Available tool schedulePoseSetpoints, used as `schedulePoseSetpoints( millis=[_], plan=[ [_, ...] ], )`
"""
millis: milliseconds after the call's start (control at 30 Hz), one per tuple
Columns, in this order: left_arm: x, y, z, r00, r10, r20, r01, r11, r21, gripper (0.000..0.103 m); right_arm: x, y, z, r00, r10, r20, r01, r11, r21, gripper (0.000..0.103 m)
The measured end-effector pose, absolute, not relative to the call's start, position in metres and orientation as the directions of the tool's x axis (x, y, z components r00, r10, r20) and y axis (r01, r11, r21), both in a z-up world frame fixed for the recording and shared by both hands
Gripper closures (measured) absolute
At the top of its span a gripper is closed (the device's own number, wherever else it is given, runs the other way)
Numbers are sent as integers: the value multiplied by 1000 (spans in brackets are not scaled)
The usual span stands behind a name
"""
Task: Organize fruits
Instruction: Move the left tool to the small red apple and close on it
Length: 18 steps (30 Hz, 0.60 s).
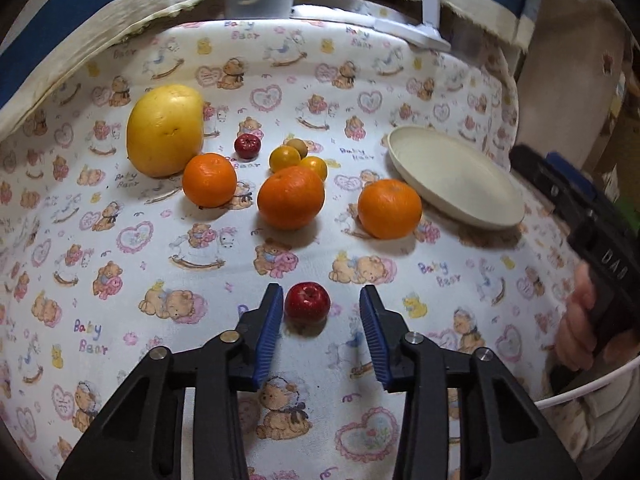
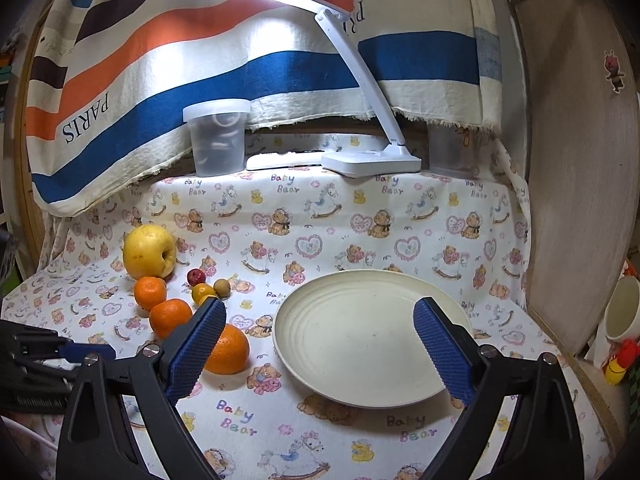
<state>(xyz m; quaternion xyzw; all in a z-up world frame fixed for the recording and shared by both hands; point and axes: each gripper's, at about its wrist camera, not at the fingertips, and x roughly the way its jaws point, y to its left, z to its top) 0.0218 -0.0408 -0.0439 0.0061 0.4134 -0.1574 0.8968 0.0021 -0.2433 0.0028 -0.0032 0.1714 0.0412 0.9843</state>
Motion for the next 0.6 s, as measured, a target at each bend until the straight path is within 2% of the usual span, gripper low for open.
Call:
schedulePoseSetpoints(
  millis=[33,67,233,400,500,600],
  plan=[
    [21,-42,-45,615,-250,-748,279,956,-90,82,2,-243,3,938,80,-337,-82,997,7,8],
    [20,-44,-46,628,-230,-743,272,960,-66,83,2,-243,2,937,80,-339,-81,997,9,9],
    [24,-39,-47,619,-240,-748,280,957,-76,83,4,-244,1,931,89,-354,-87,996,22,11],
    [33,-39,-56,565,-254,-785,283,953,-104,78,4,-244,1,926,93,-365,-88,996,30,11],
    [28,-42,-54,581,-244,-776,295,952,-79,77,4,-244,1,925,96,-367,-92,995,28,12],
    [23,-38,-45,629,-256,-734,287,954,-87,78,5,-242,0,923,100,-370,-98,995,24,18]
  ],
)
